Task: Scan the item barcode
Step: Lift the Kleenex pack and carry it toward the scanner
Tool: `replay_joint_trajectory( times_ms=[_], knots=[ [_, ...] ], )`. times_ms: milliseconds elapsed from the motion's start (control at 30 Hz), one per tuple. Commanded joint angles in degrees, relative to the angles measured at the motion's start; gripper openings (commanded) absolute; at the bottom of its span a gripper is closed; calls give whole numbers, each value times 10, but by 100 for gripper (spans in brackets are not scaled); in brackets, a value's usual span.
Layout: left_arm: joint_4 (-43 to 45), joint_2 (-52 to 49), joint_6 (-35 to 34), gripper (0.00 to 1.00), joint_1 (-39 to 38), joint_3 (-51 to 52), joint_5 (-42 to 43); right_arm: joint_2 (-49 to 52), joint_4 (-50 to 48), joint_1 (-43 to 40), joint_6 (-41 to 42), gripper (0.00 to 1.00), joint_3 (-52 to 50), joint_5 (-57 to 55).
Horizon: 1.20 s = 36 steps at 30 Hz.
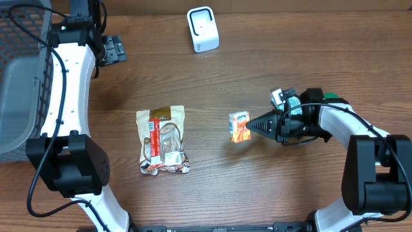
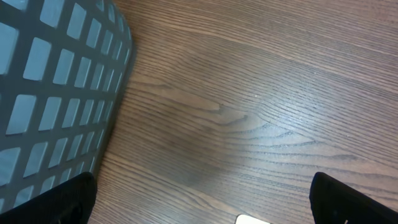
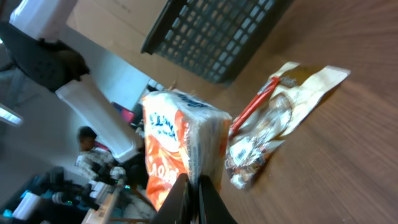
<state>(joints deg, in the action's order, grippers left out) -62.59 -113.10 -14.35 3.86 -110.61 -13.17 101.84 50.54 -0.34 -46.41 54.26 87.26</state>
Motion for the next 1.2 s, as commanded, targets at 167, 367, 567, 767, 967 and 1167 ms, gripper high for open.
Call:
replay_joint_trajectory(
  times_ms=[167,367,567,767,967,1167],
  knots=[
    [0,0,11,100,-2,-1,-8,0,-242,-3,459,4,2,-232],
    [0,0,11,100,-2,-1,-8,0,-304,4,621,4,6,-416],
    [0,0,11,100,-2,-1,-8,-2,-236,8,622,4,96,-432],
    [0,0,11,100,-2,-1,-8,-2,-111,38,594,4,243,-455],
    [0,0,11,100,-2,-1,-8,-3,-71,82,592,4,362,-452],
    [0,0,11,100,-2,-1,-8,-25,-111,89,605,4,384,-435]
  ],
)
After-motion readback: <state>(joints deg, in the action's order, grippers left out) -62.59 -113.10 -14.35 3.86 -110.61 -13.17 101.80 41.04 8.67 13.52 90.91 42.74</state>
